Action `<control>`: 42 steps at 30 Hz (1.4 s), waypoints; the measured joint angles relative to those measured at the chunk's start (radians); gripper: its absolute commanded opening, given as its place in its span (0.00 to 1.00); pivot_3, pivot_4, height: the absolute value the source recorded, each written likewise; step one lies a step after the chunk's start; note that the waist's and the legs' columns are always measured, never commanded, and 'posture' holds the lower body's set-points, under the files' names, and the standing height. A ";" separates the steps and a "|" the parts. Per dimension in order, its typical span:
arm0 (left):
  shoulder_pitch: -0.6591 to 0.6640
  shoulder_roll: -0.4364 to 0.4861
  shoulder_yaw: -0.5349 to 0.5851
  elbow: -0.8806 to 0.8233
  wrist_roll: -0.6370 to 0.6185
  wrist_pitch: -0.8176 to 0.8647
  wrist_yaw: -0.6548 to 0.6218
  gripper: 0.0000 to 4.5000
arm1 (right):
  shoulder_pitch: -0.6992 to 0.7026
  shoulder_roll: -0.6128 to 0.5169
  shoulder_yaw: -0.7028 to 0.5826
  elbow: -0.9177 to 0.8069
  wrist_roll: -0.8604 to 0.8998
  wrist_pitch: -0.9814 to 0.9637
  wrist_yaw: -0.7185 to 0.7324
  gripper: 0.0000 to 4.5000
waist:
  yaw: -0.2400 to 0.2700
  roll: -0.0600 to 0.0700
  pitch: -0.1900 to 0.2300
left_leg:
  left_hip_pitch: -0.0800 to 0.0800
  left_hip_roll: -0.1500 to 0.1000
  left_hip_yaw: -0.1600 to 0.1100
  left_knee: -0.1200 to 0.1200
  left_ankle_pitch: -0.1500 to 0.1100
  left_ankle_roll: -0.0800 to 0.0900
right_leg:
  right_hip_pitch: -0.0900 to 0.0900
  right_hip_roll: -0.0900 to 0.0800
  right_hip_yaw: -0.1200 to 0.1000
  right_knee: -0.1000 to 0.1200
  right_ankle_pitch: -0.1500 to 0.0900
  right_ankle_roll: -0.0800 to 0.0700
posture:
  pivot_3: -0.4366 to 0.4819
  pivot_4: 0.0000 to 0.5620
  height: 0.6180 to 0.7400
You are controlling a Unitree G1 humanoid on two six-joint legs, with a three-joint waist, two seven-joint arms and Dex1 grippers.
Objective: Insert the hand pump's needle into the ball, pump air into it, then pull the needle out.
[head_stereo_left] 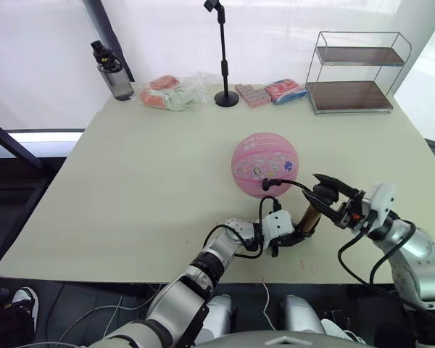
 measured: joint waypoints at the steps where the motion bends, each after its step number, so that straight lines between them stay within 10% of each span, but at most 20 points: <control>1: 0.001 0.000 0.000 0.002 0.000 0.001 0.001 0.24 | 0.003 0.002 0.009 0.009 -0.017 -0.032 -0.001 0.43 | 0.000 -0.001 -0.001 | 0.000 0.000 0.000 0.000 0.000 0.000 | 0.000 0.000 0.000 0.000 0.000 0.000 | 0.48 0.27 0.96; 30: -0.003 -0.007 0.001 -0.011 -0.004 -0.011 -0.010 0.24 | -0.299 -0.358 -0.279 -0.271 0.488 0.530 -0.005 0.43 | 0.004 0.006 0.013 | -0.005 -0.001 0.000 0.001 0.000 0.000 | -0.002 -0.002 0.000 -0.001 0.000 0.000 | 0.48 0.27 0.96; 42: -0.001 -0.004 -0.001 -0.017 -0.006 -0.010 -0.021 0.24 | -0.244 -0.330 -0.289 -0.319 0.455 0.522 0.009 0.43 | 0.003 0.005 0.015 | -0.005 -0.001 0.000 0.000 0.000 0.000 | -0.002 -0.003 -0.001 -0.001 0.000 0.000 | 0.48 0.27 0.96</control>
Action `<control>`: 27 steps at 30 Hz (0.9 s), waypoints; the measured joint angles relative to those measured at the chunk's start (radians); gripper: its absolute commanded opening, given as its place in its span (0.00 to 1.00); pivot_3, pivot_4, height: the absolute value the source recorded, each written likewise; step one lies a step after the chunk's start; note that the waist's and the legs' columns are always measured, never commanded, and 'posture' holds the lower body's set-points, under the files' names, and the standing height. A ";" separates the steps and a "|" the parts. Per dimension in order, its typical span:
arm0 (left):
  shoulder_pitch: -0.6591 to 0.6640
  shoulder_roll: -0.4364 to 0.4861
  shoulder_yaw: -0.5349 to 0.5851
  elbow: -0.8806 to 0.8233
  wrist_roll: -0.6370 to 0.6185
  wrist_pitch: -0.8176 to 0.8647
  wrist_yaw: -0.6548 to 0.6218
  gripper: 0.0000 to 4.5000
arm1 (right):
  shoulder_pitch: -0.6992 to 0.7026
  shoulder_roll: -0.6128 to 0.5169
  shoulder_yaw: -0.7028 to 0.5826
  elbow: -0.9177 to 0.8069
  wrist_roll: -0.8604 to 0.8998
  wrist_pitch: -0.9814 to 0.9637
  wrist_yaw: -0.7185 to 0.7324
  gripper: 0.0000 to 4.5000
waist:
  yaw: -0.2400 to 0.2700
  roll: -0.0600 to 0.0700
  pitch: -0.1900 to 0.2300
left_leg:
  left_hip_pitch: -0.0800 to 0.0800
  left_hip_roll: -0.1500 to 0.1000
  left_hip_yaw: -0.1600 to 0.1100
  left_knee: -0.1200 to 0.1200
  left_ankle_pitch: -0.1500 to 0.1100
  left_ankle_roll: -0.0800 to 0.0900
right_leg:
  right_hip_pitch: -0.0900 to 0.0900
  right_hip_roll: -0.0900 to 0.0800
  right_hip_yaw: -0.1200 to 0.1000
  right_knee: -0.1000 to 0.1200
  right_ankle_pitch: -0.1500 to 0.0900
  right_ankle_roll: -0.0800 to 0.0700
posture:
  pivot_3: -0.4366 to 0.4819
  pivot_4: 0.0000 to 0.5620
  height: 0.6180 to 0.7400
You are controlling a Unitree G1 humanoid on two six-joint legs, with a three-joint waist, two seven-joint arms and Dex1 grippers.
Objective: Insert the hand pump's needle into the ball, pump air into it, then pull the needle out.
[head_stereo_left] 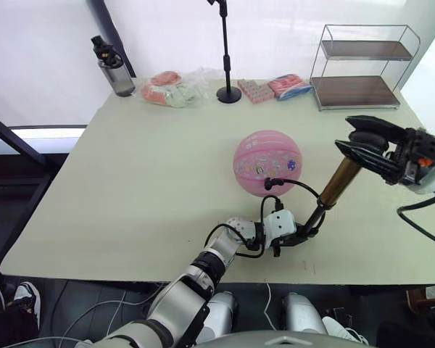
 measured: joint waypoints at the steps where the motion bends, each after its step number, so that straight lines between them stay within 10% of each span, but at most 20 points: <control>1: 0.000 0.001 0.000 0.000 0.000 0.000 0.001 0.24 | 0.020 0.013 0.010 0.001 -0.026 -0.025 0.012 0.43 | -0.001 0.000 0.000 | 0.000 0.000 0.000 0.000 0.000 0.000 | 0.000 0.000 0.000 0.000 0.000 0.000 | 0.48 0.27 0.96; 27: 0.008 0.008 0.000 0.013 0.006 0.017 0.025 0.24 | 0.205 0.344 0.298 0.420 -0.443 -0.637 0.066 0.43 | -0.004 -0.010 -0.019 | 0.008 0.002 0.000 -0.001 0.000 0.000 | 0.004 0.004 0.001 0.001 0.000 0.000 | 0.48 0.27 0.96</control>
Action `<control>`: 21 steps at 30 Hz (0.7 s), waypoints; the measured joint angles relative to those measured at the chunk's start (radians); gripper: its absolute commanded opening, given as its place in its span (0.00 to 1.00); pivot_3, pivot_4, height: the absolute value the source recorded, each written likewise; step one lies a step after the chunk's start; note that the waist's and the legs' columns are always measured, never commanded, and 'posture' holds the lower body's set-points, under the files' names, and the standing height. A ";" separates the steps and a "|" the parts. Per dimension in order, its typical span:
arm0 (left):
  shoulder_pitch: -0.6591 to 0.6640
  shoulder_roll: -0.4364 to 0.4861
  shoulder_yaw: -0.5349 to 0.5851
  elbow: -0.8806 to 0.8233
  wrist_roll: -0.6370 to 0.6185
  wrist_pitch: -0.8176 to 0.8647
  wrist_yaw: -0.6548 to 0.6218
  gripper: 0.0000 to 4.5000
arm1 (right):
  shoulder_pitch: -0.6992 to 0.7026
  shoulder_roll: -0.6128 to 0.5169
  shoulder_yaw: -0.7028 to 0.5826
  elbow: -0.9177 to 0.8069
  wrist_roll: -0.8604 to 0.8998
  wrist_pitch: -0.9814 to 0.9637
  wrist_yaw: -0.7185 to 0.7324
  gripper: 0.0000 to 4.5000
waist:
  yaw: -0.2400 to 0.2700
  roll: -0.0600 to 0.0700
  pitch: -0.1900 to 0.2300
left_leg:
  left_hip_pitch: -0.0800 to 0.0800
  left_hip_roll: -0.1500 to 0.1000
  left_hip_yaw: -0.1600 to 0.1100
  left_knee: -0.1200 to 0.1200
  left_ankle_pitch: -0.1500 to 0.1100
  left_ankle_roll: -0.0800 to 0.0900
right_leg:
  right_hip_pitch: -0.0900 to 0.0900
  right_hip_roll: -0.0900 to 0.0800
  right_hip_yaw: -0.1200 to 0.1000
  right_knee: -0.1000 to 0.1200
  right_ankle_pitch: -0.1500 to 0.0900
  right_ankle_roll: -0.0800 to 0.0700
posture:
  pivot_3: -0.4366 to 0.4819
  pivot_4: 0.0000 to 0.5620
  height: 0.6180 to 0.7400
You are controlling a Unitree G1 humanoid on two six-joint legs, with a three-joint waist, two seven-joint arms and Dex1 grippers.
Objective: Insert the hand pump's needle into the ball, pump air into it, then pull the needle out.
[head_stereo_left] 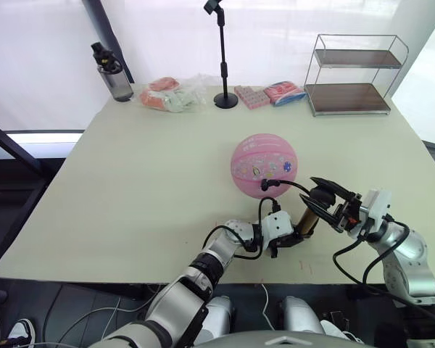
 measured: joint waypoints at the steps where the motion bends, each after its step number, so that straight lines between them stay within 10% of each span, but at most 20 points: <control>1: 0.000 0.000 0.000 0.000 0.000 0.000 0.000 0.24 | -0.002 -0.006 -0.001 -0.004 0.002 0.009 0.000 0.43 | 0.000 0.000 0.000 | 0.000 0.000 0.000 0.000 0.000 0.000 | 0.000 0.000 0.000 0.000 0.000 0.000 | 0.48 0.27 0.96; 21: -0.008 -0.011 0.000 -0.007 -0.007 -0.026 -0.017 0.24 | -0.247 -0.385 -0.302 -0.308 0.517 0.609 -0.023 0.43 | 0.005 0.012 0.018 | -0.008 -0.002 0.001 0.001 0.000 0.000 | -0.004 -0.004 0.000 -0.001 0.000 0.000 | 0.48 0.27 0.96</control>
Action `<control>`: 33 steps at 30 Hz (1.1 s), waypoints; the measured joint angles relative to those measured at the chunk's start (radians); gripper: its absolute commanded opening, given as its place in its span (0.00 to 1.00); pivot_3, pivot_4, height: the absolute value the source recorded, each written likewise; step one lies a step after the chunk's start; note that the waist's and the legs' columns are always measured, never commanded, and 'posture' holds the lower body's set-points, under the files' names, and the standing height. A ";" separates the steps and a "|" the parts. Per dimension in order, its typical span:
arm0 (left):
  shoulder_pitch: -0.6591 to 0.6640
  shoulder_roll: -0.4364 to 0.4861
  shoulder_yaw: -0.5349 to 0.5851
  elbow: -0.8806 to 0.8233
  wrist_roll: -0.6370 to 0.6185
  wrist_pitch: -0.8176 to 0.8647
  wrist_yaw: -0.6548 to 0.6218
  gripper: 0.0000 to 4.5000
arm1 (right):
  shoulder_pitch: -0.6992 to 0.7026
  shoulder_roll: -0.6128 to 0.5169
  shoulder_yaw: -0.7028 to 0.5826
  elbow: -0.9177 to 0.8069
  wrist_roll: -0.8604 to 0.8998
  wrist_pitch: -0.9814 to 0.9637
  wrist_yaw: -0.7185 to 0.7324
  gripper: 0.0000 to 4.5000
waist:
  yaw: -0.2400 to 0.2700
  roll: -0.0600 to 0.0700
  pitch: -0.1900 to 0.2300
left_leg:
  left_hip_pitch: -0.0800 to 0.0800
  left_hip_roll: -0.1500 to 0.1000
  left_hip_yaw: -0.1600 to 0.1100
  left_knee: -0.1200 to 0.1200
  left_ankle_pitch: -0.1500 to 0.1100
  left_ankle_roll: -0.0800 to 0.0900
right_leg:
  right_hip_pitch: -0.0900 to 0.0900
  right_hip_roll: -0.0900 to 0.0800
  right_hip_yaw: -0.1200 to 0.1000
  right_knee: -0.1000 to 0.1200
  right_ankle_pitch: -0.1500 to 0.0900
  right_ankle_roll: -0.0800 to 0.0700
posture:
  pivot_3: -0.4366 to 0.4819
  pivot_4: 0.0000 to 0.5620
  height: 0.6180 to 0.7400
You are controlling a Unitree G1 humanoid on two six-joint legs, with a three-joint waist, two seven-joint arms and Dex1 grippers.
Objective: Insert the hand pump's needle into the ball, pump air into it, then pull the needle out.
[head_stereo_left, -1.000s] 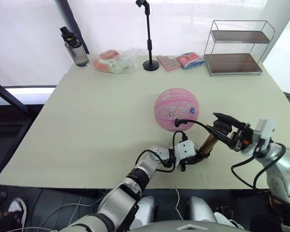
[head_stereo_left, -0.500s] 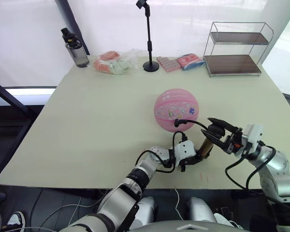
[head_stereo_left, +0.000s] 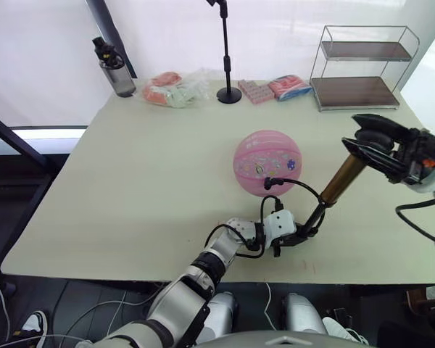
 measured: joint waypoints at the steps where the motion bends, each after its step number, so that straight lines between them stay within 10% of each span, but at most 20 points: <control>1: 0.000 0.000 0.000 0.000 0.000 -0.001 -0.001 0.24 | -0.003 -0.005 -0.001 0.000 0.002 0.007 0.000 0.43 | 0.000 0.000 0.000 | 0.000 0.000 0.000 0.000 0.000 0.000 | 0.000 0.000 0.000 0.000 0.000 0.000 | 0.48 0.27 0.96; 14: -0.001 0.003 -0.003 0.002 0.004 -0.002 -0.002 0.24 | 0.129 0.110 0.019 -0.062 -0.143 -0.111 0.031 0.43 | -0.002 -0.001 0.000 | 0.003 0.000 0.000 0.000 0.000 0.000 | 0.001 0.000 -0.001 0.000 0.000 0.001 | 0.48 0.27 0.96; 33: 0.007 0.011 -0.002 0.007 0.008 0.010 0.008 0.24 | 0.252 0.395 0.276 0.304 -0.483 -0.577 0.081 0.43 | -0.005 -0.005 -0.014 | 0.006 0.002 -0.001 -0.001 0.000 0.000 | 0.002 0.003 0.000 0.001 0.000 0.000 | 0.48 0.27 0.96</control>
